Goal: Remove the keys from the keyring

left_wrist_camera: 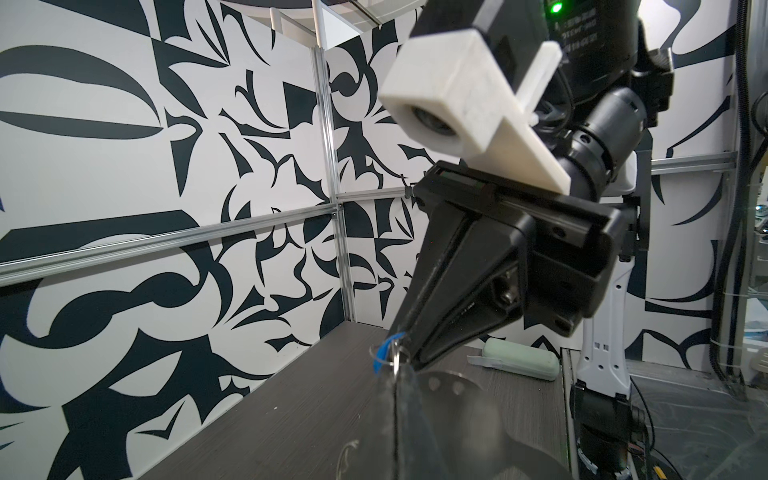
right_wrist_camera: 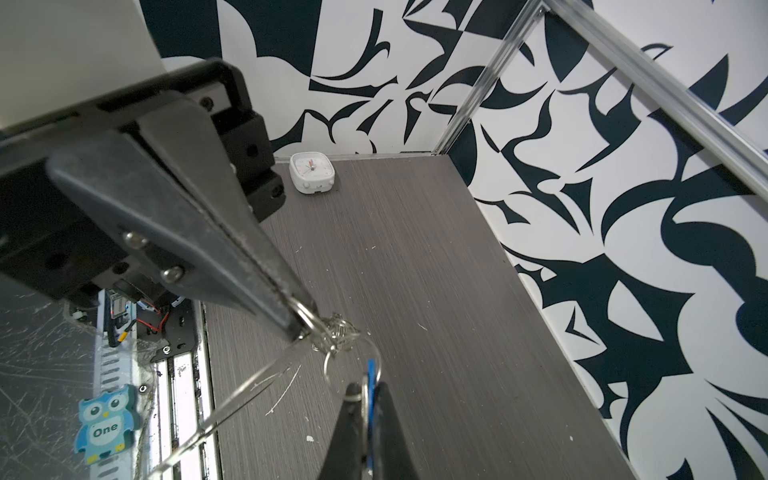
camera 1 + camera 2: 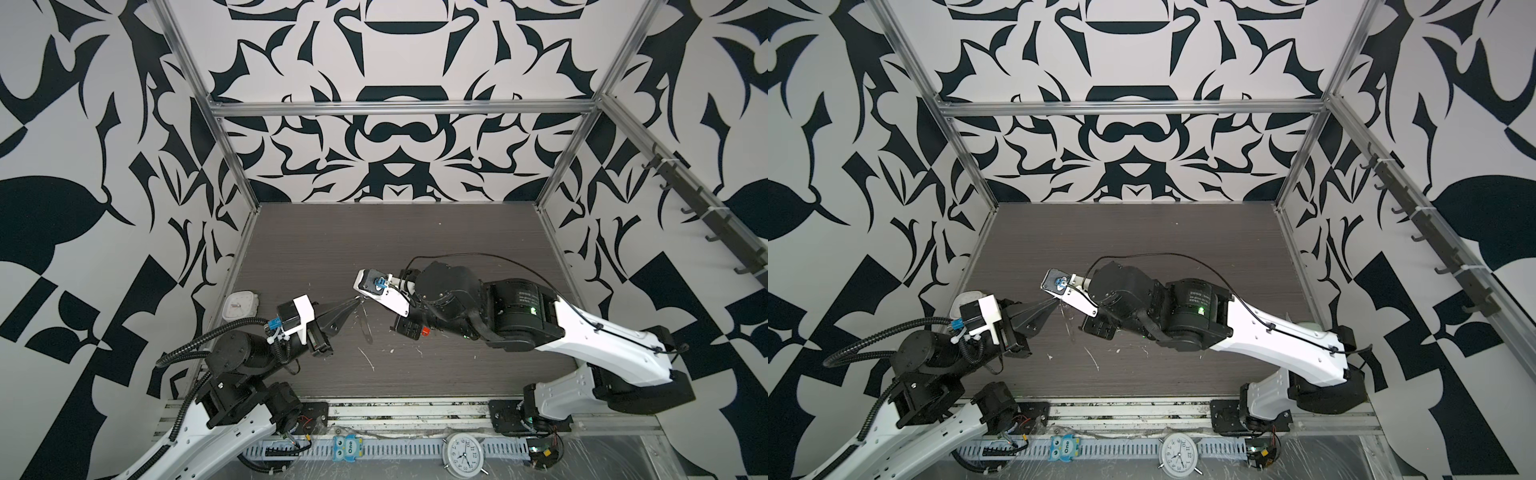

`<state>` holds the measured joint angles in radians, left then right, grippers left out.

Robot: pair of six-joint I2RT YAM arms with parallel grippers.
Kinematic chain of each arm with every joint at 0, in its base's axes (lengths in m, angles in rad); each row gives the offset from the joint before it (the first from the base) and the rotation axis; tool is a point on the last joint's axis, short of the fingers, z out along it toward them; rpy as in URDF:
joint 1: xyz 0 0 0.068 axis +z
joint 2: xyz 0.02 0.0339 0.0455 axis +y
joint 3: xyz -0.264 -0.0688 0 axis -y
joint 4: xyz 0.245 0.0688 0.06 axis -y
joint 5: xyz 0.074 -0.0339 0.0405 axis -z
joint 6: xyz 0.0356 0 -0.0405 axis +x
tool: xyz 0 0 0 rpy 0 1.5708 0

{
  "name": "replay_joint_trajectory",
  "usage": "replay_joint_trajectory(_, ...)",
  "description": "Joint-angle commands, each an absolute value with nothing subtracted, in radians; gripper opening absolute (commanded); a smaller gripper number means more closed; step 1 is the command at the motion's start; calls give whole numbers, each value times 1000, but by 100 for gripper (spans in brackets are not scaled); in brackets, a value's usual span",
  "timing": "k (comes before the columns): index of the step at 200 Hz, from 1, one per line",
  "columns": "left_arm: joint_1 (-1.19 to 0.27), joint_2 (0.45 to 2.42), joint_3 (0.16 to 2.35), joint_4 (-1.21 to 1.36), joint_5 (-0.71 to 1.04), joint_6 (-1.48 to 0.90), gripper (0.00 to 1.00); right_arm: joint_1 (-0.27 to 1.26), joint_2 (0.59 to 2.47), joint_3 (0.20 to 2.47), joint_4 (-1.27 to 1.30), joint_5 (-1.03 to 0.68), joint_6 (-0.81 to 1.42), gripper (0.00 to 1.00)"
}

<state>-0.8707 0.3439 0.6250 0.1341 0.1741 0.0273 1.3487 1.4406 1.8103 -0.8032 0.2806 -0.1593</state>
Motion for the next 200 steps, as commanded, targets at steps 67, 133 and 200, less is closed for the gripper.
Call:
replay_joint_trajectory(67, -873, 294, 584, 205, 111, 64, 0, 1341, 1410, 1833, -813, 296, -19, 0)
replay_joint_trajectory(133, -873, 293, 592, 175, 105, 66, 0, 1339, 1401, 1876, -829, 374, -58, 0)
replay_joint_trajectory(200, -873, 366, 650, 100, 251, 7, 0, 1348, 1433, 1954, -760, 428, -342, 0)
